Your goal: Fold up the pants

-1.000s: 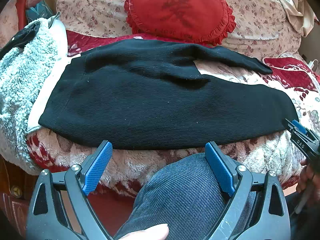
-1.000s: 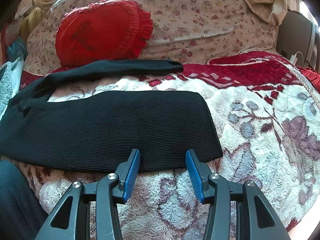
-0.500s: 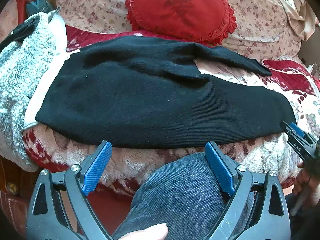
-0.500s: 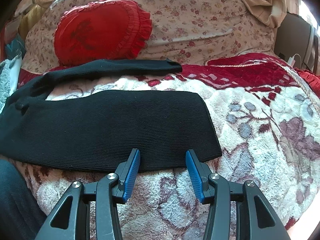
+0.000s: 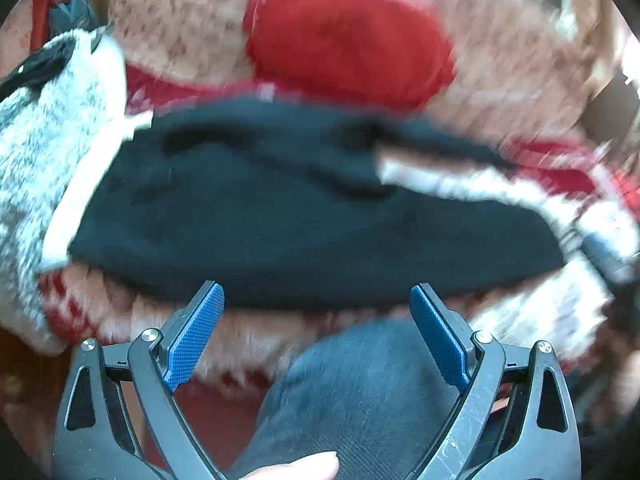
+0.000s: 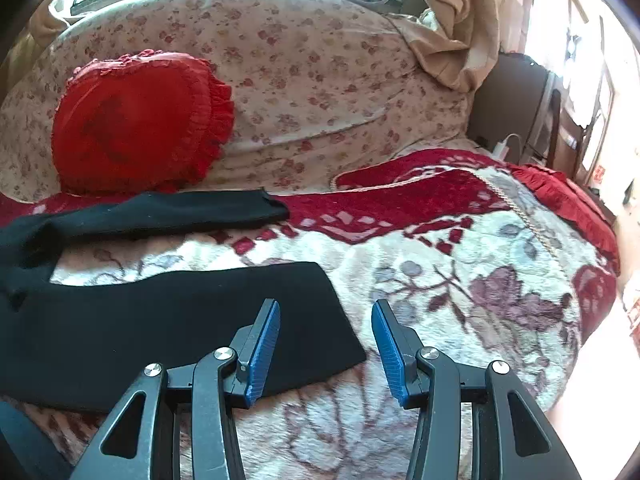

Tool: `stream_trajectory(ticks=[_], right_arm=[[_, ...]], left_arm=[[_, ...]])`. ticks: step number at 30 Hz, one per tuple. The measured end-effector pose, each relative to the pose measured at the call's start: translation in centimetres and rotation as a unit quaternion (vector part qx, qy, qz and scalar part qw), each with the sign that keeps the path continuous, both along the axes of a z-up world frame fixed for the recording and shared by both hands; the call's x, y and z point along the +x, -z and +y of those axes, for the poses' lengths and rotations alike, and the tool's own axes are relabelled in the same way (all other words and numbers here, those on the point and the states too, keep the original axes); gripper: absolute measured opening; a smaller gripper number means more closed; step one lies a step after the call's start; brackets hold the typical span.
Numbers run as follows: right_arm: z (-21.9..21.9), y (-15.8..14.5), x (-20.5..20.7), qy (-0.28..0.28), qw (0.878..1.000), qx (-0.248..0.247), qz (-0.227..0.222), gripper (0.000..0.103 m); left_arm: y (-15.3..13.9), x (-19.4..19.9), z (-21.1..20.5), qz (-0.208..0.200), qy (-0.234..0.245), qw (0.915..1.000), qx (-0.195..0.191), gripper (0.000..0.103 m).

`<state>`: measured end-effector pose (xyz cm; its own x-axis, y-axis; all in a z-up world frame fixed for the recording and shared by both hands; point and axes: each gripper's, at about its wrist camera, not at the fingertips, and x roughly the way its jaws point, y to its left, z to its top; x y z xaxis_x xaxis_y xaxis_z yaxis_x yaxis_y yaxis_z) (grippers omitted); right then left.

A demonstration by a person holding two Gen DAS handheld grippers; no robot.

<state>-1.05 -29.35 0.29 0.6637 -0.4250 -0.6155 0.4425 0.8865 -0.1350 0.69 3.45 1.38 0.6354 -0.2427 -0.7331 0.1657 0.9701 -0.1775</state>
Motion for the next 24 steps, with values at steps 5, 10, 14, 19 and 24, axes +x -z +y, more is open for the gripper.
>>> stream_trajectory(ticks=[5, 10, 14, 19, 24], right_arm=[[-1.0, -1.8, 2.3, -0.029, 0.999, 0.015, -0.022, 0.045], [-5.7, -4.5, 7.6, -0.063, 0.985, 0.153, -0.056, 0.045], [-8.0, -5.8, 12.4, -0.062, 0.978, 0.196, -0.041, 0.045], [-10.3, -4.3, 19.0, -0.081, 0.966, 0.246, 0.013, 0.045], [-11.4, -0.7, 23.5, -0.107, 0.957, 0.266, 0.05, 0.045]], left_arm=[[-3.1, 3.3, 5.6, -0.085, -0.066, 0.994, 0.022, 0.102], [-1.5, 9.6, 9.2, -0.012, -0.048, 0.9981, 0.037, 0.102], [-0.5, 12.1, 10.7, 0.03, -0.029, 0.9989, 0.019, 0.102], [-0.4, 14.4, 10.5, 0.053, -0.025, 0.9981, 0.017, 0.102], [0.3, 15.7, 9.4, 0.055, -0.039, 0.9961, 0.056, 0.099]])
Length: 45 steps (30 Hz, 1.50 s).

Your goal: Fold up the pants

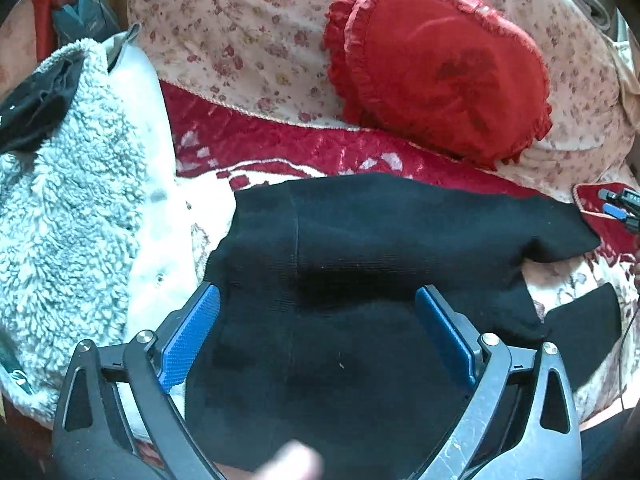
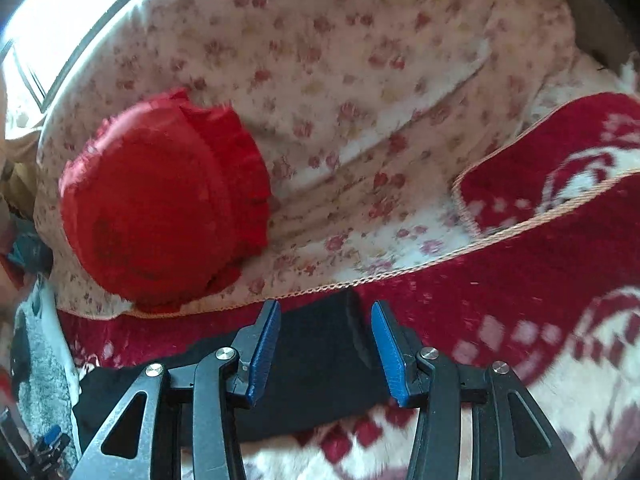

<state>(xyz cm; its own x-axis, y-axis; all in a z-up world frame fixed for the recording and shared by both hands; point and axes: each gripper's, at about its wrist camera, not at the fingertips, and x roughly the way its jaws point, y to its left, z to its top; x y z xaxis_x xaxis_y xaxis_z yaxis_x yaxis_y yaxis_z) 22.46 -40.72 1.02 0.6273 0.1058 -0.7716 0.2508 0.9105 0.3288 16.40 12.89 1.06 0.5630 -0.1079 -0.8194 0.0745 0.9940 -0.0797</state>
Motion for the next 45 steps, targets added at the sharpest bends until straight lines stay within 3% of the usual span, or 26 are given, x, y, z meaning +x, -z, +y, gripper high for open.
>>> stream_trajectory(ticks=[3, 5, 9, 15, 18, 24, 31, 33, 38, 45], right_arm=[[-0.1, 1.9, 1.8, -0.023, 0.999, -0.007, 0.027, 0.038], [-0.9, 2.5, 2.3, -0.017, 1.0, -0.001, 0.026, 0.037], [-1.7, 2.8, 2.4, 0.001, 1.0, 0.021, 0.019, 0.037], [1.1, 1.3, 0.2, -0.008, 0.999, -0.049, 0.013, 0.037], [3.5, 0.3, -2.0, -0.031, 0.996, -0.083, 0.01, 0.037], [8.4, -0.7, -8.3, -0.086, 0.995, -0.047, 0.013, 0.037], [13.8, 1.7, -14.1, -0.224, 0.965, -0.119, 0.068, 0.037], [13.6, 2.0, -14.6, -0.228, 0.961, -0.142, 0.071, 0.037], [11.1, 2.3, -14.6, -0.19, 0.969, -0.131, 0.082, 0.037], [12.1, 1.6, -14.4, -0.195, 0.969, -0.137, 0.071, 0.037]], left_arm=[[0.4, 0.4, 0.3, 0.01, 0.003, 0.9994, -0.034, 0.099], [0.7, 0.6, 0.2, 0.014, 0.0, 0.9993, -0.033, 0.099], [0.9, 0.0, -1.0, 0.009, -0.006, 0.9997, 0.021, 0.099], [1.5, -3.1, -3.2, -0.017, -0.039, 0.9921, 0.118, 0.099], [1.6, -4.6, -3.4, -0.016, -0.047, 0.9917, 0.118, 0.099], [1.4, -6.9, -3.4, -0.014, -0.038, 0.9931, 0.11, 0.099], [0.5, -8.5, -3.9, -0.022, -0.032, 0.9932, 0.11, 0.099], [0.2, -8.6, -4.1, -0.025, -0.03, 0.9931, 0.11, 0.099], [-0.3, -8.9, -4.6, -0.031, -0.026, 0.993, 0.111, 0.099], [0.1, -8.9, -5.0, -0.026, -0.02, 0.993, 0.113, 0.099]])
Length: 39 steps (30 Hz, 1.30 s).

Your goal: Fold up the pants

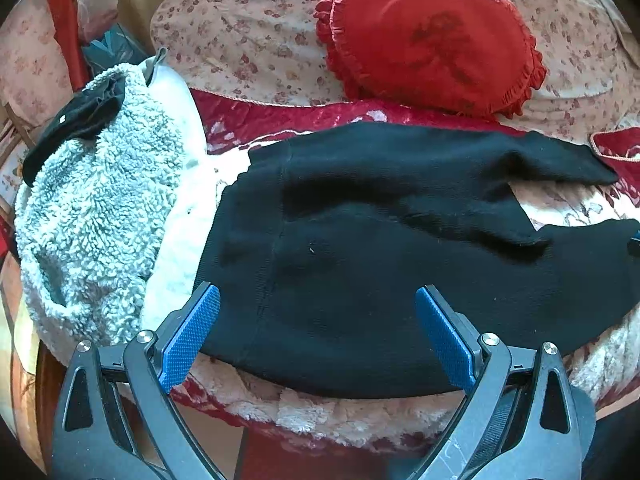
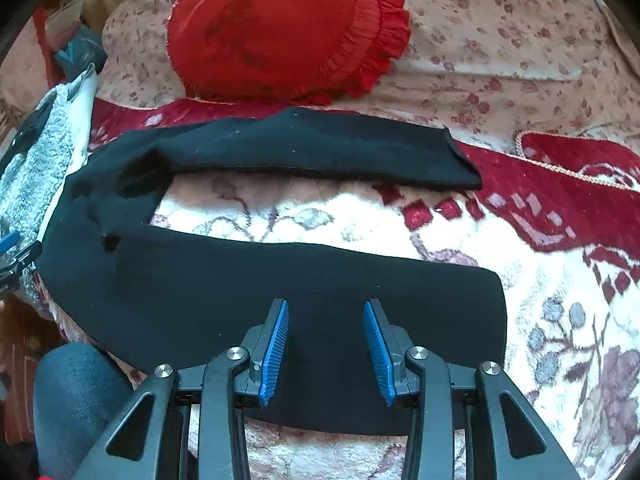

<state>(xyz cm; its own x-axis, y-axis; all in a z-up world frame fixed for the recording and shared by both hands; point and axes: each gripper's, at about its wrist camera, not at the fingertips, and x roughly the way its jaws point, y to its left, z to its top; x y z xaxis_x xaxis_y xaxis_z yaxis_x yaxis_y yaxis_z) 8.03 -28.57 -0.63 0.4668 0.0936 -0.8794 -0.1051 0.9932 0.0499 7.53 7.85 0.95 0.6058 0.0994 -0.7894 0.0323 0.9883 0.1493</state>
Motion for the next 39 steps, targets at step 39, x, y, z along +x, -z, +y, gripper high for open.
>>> stream_trajectory(ticks=[39], right_arm=[[-4.2, -1.9, 6.3, 0.12, 0.989, -0.013, -0.09, 0.037]], left_arm=[[4.6, 20.3, 11.3, 0.059, 0.16, 0.981, -0.093, 0.061]])
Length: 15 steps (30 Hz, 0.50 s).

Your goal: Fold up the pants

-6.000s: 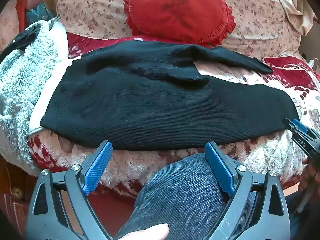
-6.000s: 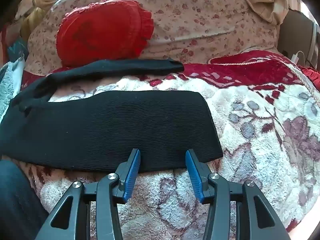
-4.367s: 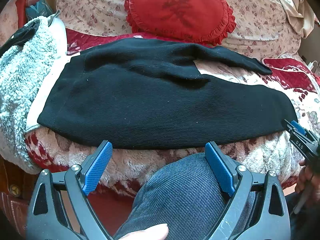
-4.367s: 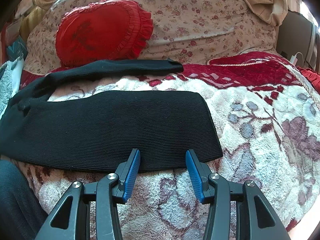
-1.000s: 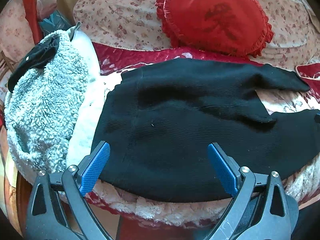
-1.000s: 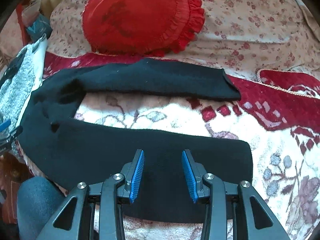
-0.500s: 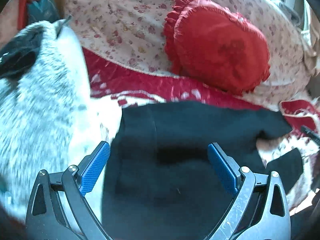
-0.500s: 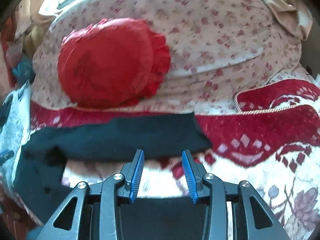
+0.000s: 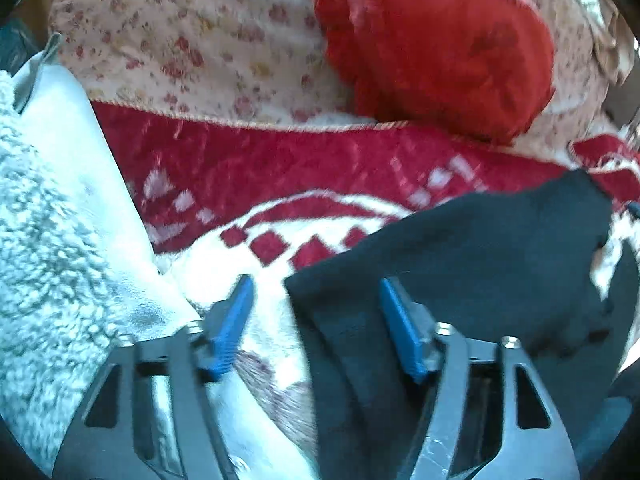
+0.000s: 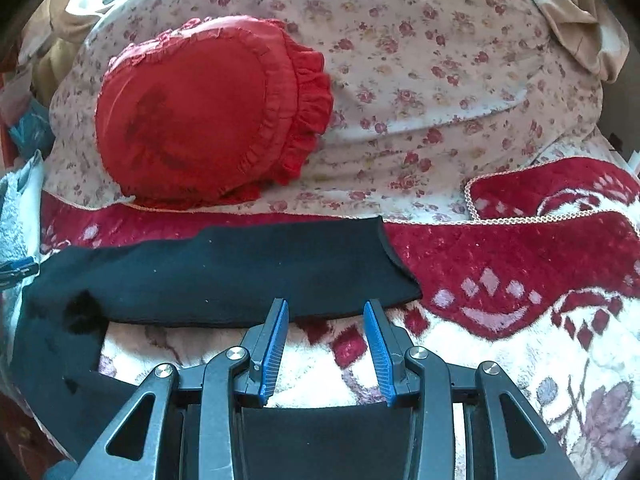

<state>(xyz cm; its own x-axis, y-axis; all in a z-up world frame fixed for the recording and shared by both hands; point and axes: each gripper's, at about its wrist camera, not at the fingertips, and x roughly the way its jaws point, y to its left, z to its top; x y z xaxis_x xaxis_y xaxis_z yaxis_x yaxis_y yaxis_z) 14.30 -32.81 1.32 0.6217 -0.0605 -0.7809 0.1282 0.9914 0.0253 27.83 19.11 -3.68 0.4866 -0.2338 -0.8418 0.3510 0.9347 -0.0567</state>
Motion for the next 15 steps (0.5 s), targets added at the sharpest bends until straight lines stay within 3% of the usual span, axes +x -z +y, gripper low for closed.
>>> stream_trajectory(ticks=[5, 7, 10, 12, 15], right_arm=[[-0.6, 0.3, 0.1, 0.012, 1.0, 0.013, 0.008, 0.037], [-0.5, 0.4, 0.1, 0.015, 1.0, 0.011, 0.009, 0.037], [-0.7, 0.5, 0.2, 0.024, 1.0, 0.011, 0.01, 0.037], [-0.9, 0.4, 0.3, 0.031, 0.999, 0.017, 0.009, 0.037], [-1.1, 0.3, 0.4, 0.039, 0.999, 0.028, 0.005, 0.037]], left_arm=[[0.8, 0.7, 0.9, 0.0, 0.012, 0.9991, -0.041, 0.057], [0.9, 0.7, 0.9, 0.005, 0.023, 0.9979, -0.061, 0.038], [0.8, 0.3, 0.4, -0.001, 0.029, 0.9982, -0.053, 0.026], [0.5, 0.0, 0.4, -0.002, 0.035, 0.9977, -0.058, 0.011], [-0.4, -0.9, 0.2, -0.038, 0.039, 0.9974, -0.047, 0.009]])
